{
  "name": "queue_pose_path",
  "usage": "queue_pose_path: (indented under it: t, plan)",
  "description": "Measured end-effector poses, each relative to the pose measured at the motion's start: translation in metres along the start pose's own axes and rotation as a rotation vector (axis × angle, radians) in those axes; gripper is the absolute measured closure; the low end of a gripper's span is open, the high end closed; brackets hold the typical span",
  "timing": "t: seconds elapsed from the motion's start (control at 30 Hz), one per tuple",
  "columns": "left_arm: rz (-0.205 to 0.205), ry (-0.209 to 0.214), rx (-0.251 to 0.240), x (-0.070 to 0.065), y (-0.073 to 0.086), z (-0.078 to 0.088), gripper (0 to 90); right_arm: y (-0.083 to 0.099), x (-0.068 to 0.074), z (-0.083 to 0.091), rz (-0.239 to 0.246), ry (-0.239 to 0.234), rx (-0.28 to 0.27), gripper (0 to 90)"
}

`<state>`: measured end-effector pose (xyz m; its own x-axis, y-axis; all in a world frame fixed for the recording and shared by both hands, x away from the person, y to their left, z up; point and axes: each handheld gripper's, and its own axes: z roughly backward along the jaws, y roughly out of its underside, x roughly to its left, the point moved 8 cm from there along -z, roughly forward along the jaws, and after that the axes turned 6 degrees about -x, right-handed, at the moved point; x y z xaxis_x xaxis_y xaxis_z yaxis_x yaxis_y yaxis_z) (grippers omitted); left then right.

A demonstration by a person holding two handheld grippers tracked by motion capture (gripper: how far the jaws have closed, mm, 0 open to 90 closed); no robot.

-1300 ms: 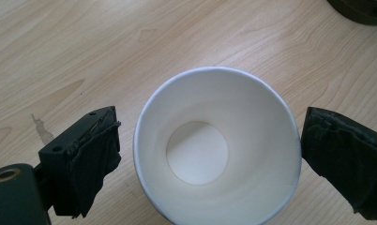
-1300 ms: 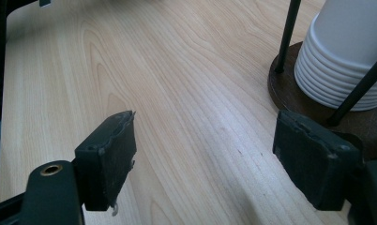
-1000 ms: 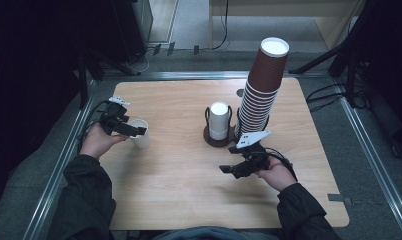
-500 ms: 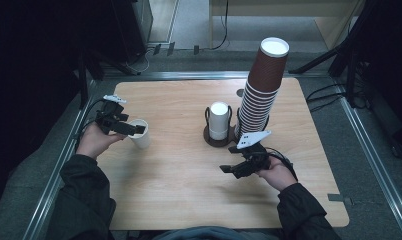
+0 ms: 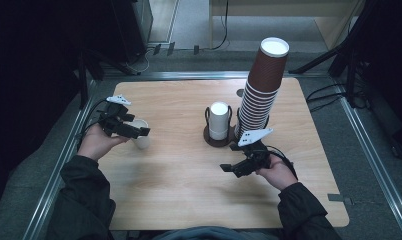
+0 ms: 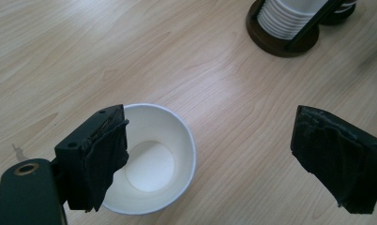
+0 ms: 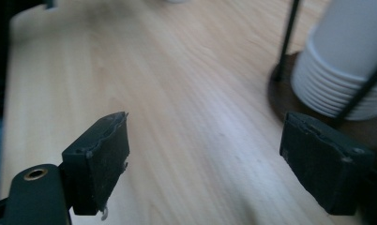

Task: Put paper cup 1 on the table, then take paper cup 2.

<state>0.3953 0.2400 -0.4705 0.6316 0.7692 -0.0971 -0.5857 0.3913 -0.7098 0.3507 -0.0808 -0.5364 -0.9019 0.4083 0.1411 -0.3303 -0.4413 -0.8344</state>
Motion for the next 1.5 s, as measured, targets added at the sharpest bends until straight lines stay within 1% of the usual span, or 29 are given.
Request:
queue_pose_path:
  t: [0.03, 0.07, 0.1, 0.17, 0.27, 0.33, 0.37, 0.4, 0.47, 0.53, 0.6, 0.63, 0.7, 0.8, 0.9, 0.93, 1.0, 1.03, 1.07, 1.13, 1.17, 1.27, 1.4, 1.43, 1.5]
  plan:
    - [-0.01, 0.0, 0.002, -0.002, 0.0, 0.0, 11.2, -0.001, -0.002, 0.0, -0.015, 0.022, 0.001, 16.0]
    - [-0.011, 0.002, 0.002, -0.005, -0.001, 0.0, 11.2, -0.003, -0.004, -0.001, -0.025, 0.039, -0.004, 16.1]
    - [-0.017, 0.002, 0.005, -0.008, -0.001, 0.001, 11.2, -0.005, -0.004, 0.0, -0.037, 0.041, -0.016, 16.0]
    - [-0.03, 0.007, 0.002, -0.013, -0.002, 0.002, 11.2, -0.01, -0.003, 0.002, -0.042, 0.017, -0.034, 15.5]
    - [-0.048, 0.024, -0.008, -0.023, -0.006, 0.003, 11.2, -0.014, 0.002, 0.005, -0.022, -0.041, -0.044, 13.9]
    - [-0.056, 0.023, -0.006, -0.03, -0.007, 0.002, 11.2, -0.018, 0.003, 0.005, -0.024, -0.057, -0.046, 13.8]
    - [-0.065, 0.018, -0.008, -0.032, -0.008, 0.001, 11.3, -0.02, 0.003, 0.005, -0.025, -0.058, -0.044, 13.8]
    - [-0.07, 0.023, -0.007, -0.036, -0.008, 0.0, 12.3, -0.021, 0.004, 0.004, -0.022, -0.07, -0.045, 13.8]
    - [-0.074, 0.049, -0.007, -0.044, -0.009, -0.002, 12.5, -0.024, 0.006, 0.004, -0.011, -0.075, -0.041, 13.8]
    - [-0.082, 0.064, -0.007, -0.05, -0.011, -0.004, 12.5, -0.025, 0.008, 0.003, -0.007, -0.082, -0.035, 13.9]
    - [-0.072, 0.105, -0.016, -0.057, -0.013, -0.005, 12.4, -0.026, 0.008, 0.003, -0.001, -0.089, -0.031, 14.3]
    - [-0.068, 0.111, -0.023, -0.059, -0.014, -0.005, 12.5, -0.025, 0.008, 0.002, 0.0, -0.089, -0.026, 14.4]
    - [-0.077, 0.113, -0.016, -0.063, -0.015, -0.007, 12.5, -0.024, 0.008, 0.003, 0.01, -0.098, -0.019, 16.8]
    - [-0.086, 0.126, -0.014, -0.07, -0.017, -0.01, 12.5, -0.023, 0.007, 0.006, 0.004, -0.098, -0.008, 17.8]
    - [-0.102, 0.138, -0.011, -0.077, -0.018, -0.014, 12.5, -0.025, 0.006, 0.011, -0.004, -0.088, -0.015, 18.0]
    - [-0.1, 0.146, -0.01, -0.08, -0.019, -0.016, 12.5, -0.026, 0.005, 0.013, -0.009, -0.088, -0.022, 17.9]
    - [-0.104, 0.176, 0.001, -0.087, -0.019, -0.019, 12.5, -0.028, 0.005, 0.018, -0.022, -0.088, -0.029, 17.5]
    - [-0.118, 0.177, 0.004, -0.09, -0.019, -0.02, 12.5, -0.028, 0.005, 0.02, -0.031, -0.091, -0.031, 16.9]
    - [-0.119, 0.18, 0.002, -0.094, -0.02, -0.022, 12.5, -0.029, 0.005, 0.021, -0.029, -0.095, -0.032, 16.8]
    - [-0.13, 0.199, 0.002, -0.102, -0.021, -0.024, 12.5, -0.03, 0.005, 0.024, -0.03, -0.094, -0.031, 16.0]
    - [-0.141, 0.206, 0.006, -0.105, -0.022, -0.026, 12.5, -0.031, 0.005, 0.026, -0.029, -0.092, -0.034, 16.0]
    - [-0.155, 0.222, 0.012, -0.114, -0.022, -0.033, 12.5, -0.034, 0.004, 0.032, -0.042, -0.092, -0.039, 16.0]
    - [-0.156, 0.251, 0.006, -0.124, -0.023, -0.042, 12.5, -0.035, 0.001, 0.042, -0.044, -0.081, -0.043, 17.2]
    - [-0.167, 0.255, 0.004, -0.127, -0.023, -0.045, 12.5, -0.034, 0.0, 0.044, -0.045, -0.071, -0.038, 17.2]
    - [-0.176, 0.269, 0.003, -0.132, -0.022, -0.048, 12.5, -0.034, -0.002, 0.047, -0.044, -0.06, -0.036, 17.9]
